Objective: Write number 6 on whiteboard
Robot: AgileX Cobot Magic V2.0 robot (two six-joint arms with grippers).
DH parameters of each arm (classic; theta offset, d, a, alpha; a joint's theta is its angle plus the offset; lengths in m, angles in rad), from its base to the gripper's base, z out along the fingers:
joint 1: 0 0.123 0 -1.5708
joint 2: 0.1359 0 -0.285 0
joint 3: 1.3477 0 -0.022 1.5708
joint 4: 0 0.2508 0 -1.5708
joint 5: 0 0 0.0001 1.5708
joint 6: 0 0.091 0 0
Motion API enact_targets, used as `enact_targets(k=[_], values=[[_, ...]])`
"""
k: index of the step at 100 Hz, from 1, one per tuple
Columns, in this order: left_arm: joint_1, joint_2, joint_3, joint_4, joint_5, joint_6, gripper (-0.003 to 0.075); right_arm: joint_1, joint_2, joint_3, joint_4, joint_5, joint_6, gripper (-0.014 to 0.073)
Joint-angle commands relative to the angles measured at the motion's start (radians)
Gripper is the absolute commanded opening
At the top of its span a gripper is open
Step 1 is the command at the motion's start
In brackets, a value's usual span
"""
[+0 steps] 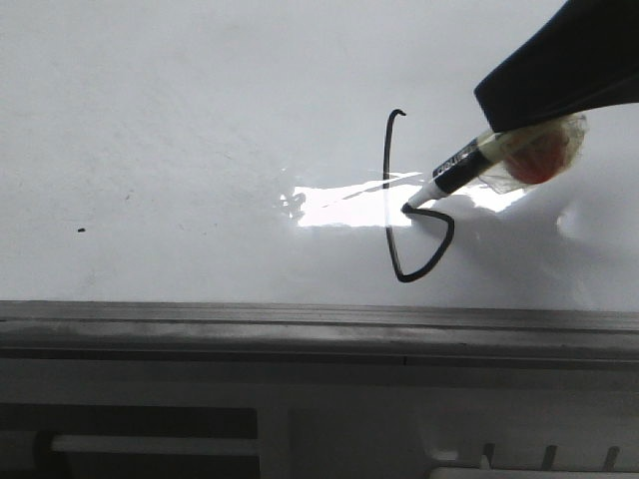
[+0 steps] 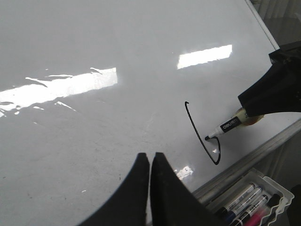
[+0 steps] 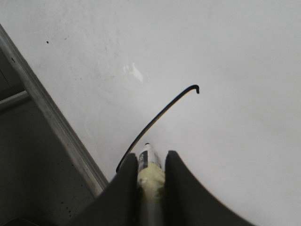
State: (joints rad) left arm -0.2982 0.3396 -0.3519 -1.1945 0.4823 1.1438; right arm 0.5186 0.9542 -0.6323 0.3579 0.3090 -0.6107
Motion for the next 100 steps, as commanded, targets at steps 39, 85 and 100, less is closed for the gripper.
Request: enact_targets(k=[39,85,100], values=[[0.002,0.006,-0.026,-0.043,0.000,-0.007,-0.0019,0.023,0.014,-0.028,0.002,-0.059,-0.010,-0.0060],[0.002,0.006,-0.026,-0.043,0.013,-0.007,-0.0019,0.079,-0.021,-0.032,0.004,-0.054,-0.010,-0.0060],[0.002,0.006,-0.026,-0.043,0.006,-0.007,-0.0016,0.115,-0.137,-0.077,0.004,0.015,-0.010,-0.0060]])
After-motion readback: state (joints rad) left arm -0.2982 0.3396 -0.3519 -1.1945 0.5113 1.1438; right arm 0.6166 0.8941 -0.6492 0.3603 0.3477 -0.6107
